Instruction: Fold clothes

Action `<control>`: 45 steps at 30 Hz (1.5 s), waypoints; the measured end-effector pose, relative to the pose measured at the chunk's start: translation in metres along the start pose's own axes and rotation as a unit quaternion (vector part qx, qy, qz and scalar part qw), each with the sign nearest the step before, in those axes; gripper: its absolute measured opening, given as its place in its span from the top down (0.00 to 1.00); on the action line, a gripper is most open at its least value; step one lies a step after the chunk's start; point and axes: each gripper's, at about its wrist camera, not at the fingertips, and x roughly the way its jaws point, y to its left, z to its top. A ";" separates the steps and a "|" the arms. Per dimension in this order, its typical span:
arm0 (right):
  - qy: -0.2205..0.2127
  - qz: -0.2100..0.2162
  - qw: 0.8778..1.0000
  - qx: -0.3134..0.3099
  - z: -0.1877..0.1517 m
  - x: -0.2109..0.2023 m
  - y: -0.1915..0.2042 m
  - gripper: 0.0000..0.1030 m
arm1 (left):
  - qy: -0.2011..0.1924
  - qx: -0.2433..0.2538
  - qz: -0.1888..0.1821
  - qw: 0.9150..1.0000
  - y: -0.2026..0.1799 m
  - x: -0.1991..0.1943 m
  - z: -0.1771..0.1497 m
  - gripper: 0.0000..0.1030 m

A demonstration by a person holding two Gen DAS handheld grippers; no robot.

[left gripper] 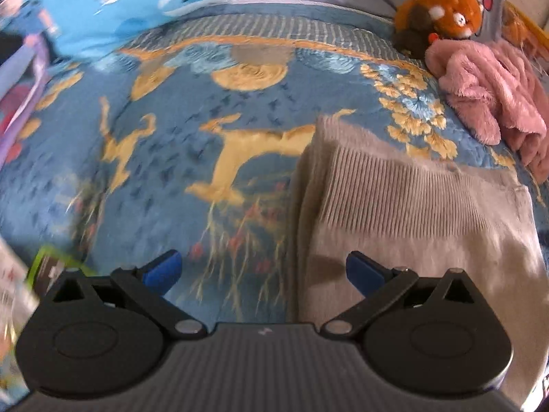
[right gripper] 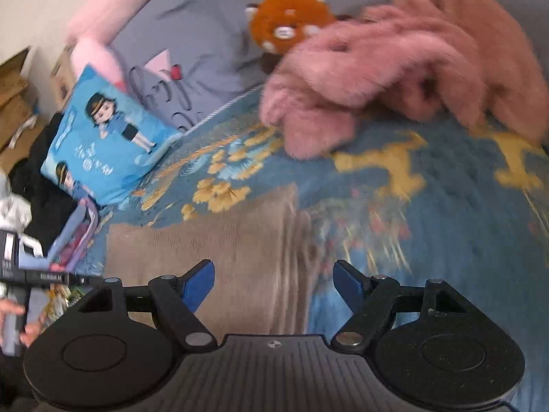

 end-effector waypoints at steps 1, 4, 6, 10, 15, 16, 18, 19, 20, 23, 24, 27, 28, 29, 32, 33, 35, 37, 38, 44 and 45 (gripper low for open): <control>0.000 0.004 1.000 -0.015 0.005 0.007 0.000 0.27 | -0.002 0.008 -0.005 1.000 -0.002 0.004 0.006 0.00; 0.005 0.009 0.998 -0.054 0.016 0.025 0.002 0.27 | -0.008 0.036 -0.016 0.999 -0.010 0.014 0.020 0.00; 0.013 0.015 0.997 -0.072 0.022 0.036 0.004 0.27 | -0.010 0.056 -0.019 0.998 -0.015 0.021 0.028 0.00; 0.015 0.011 0.996 -0.082 0.025 0.042 0.008 0.33 | -0.019 0.077 -0.017 0.997 -0.022 0.028 0.036 0.00; -0.004 0.007 0.994 -0.112 0.017 0.030 0.016 0.38 | -0.030 0.062 -0.023 0.997 -0.019 0.026 0.033 0.00; -0.007 0.007 0.992 -0.122 0.014 0.027 0.018 0.41 | -0.031 0.061 -0.022 0.997 -0.019 0.025 0.032 0.00; -0.013 0.007 0.990 -0.144 0.010 0.022 0.022 0.48 | -0.033 0.061 -0.021 0.997 -0.018 0.024 0.029 0.00; -0.010 0.006 0.988 -0.155 0.009 0.022 0.023 0.52 | -0.034 0.062 -0.021 0.997 -0.019 0.023 0.028 0.00; -0.007 0.006 0.987 -0.162 0.010 0.023 0.024 0.56 | -0.035 0.064 -0.021 0.997 -0.020 0.022 0.027 0.00; -0.007 -0.009 0.985 -0.175 0.012 0.026 0.025 0.62 | -0.037 0.066 -0.017 0.997 -0.023 0.018 0.024 0.00; -0.007 -0.014 0.984 -0.179 0.013 0.027 0.026 0.62 | -0.037 0.066 -0.017 0.997 -0.023 0.016 0.023 0.00; -0.017 -0.036 0.979 -0.200 0.013 0.028 0.028 0.60 | -0.037 0.071 -0.018 0.997 -0.026 0.012 0.020 0.00; -0.021 -0.039 0.977 -0.209 0.013 0.028 0.028 0.56 | -0.037 0.075 -0.017 0.996 -0.027 0.011 0.020 0.00; -0.022 -0.038 0.975 -0.217 0.013 0.028 0.029 0.54 | -0.037 0.078 -0.016 0.996 -0.028 0.010 0.019 0.00; -0.021 -0.031 0.971 -0.238 0.015 0.031 0.031 0.50 | -0.038 0.088 -0.015 0.995 -0.032 0.007 0.018 0.00; -0.016 -0.029 0.970 -0.243 0.016 0.033 0.031 0.50 | -0.038 0.090 -0.015 0.995 -0.033 0.006 0.018 0.00; -0.005 -0.022 0.969 -0.245 0.017 0.035 0.032 0.56 | -0.040 0.092 -0.015 0.995 -0.034 0.004 0.018 0.00; -0.003 -0.016 0.969 -0.248 0.018 0.034 0.033 0.76 | -0.042 0.090 -0.017 0.995 -0.035 0.002 0.018 0.00; -0.002 -0.016 0.968 -0.250 0.017 0.033 0.034 0.87 | -0.043 0.089 -0.019 0.995 -0.035 0.001 0.018 0.00; -0.031 -0.030 0.952 -0.302 0.001 0.015 0.051 0.92 | -0.043 0.088 -0.021 0.995 -0.035 -0.002 0.014 0.00; -0.041 -0.023 0.947 -0.317 -0.002 0.008 0.057 0.92 | -0.044 0.089 -0.021 0.995 -0.035 -0.003 0.012 0.00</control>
